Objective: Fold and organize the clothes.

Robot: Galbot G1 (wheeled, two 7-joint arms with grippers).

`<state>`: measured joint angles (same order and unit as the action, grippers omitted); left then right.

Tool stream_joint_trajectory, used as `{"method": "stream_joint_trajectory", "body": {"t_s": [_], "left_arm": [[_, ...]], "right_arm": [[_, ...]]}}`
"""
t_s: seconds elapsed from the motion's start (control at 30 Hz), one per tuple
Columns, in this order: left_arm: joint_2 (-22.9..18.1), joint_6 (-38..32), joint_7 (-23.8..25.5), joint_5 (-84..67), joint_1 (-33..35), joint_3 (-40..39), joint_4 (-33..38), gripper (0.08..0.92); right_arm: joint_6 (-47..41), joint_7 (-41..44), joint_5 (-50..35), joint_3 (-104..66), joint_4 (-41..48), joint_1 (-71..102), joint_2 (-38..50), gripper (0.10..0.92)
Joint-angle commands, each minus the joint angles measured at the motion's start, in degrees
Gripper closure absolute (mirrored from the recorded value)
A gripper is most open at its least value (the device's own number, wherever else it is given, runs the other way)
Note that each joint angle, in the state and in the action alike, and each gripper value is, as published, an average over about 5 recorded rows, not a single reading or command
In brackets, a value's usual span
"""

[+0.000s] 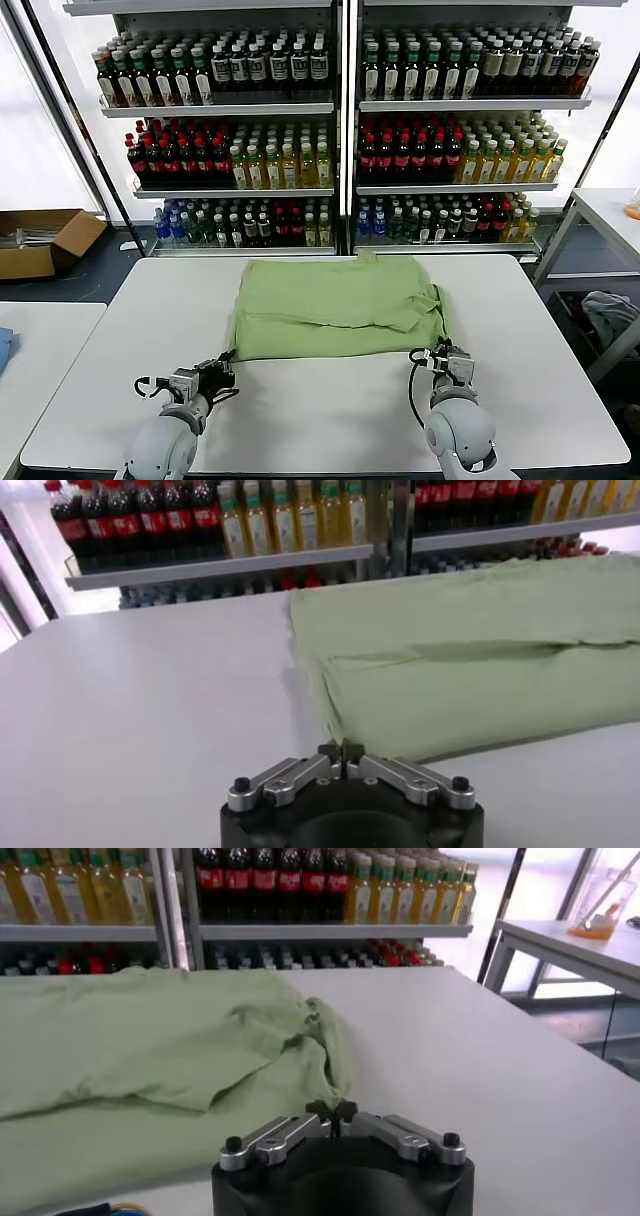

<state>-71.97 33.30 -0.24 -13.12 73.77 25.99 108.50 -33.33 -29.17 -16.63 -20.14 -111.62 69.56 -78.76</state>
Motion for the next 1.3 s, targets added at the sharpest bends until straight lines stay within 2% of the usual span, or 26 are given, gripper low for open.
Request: {"method": "stream_joint_trajectory", "body": {"t_s": [0.03,0.3,0.47,0.63,0.83,1.0,1.3], "left_arm": [[1.96,-0.20,-0.87,-0.87,9.63,1.21,12.70,0.916],[2.32,-0.35,-2.46,-1.62,18.70,3.36,18.01,0.916],[2.03,-1.16,-2.02,-1.56,25.89,3.98,21.04,0.916],[1.30,-1.63,-2.02,-1.19,30.10,4.29,23.19,0.916],[0.53,-2.02,-2.16,1.48,33.70,2.40,24.20,0.916],[-1.52,-2.36,-2.99,1.40,32.90,1.37,25.19,0.881],[-4.00,-1.49,-3.39,1.56,25.70,1.39,26.25,0.627]], "right_arm": [[0.10,-1.10,3.40,0.98,-10.16,7.03,-0.08,0.894],[0.15,-3.12,6.23,0.54,-14.76,18.83,1.07,0.894],[0.24,-3.11,6.83,-0.28,-16.73,26.01,1.88,0.894],[0.30,-3.01,6.93,-0.29,-17.33,30.84,3.13,0.877],[0.67,-3.12,7.38,-0.41,-17.55,32.84,3.71,0.725],[1.72,-3.30,8.13,-0.39,-17.83,32.53,3.10,0.578],[0.17,-1.07,9.93,-0.75,-16.94,24.92,1.73,0.318]]}}
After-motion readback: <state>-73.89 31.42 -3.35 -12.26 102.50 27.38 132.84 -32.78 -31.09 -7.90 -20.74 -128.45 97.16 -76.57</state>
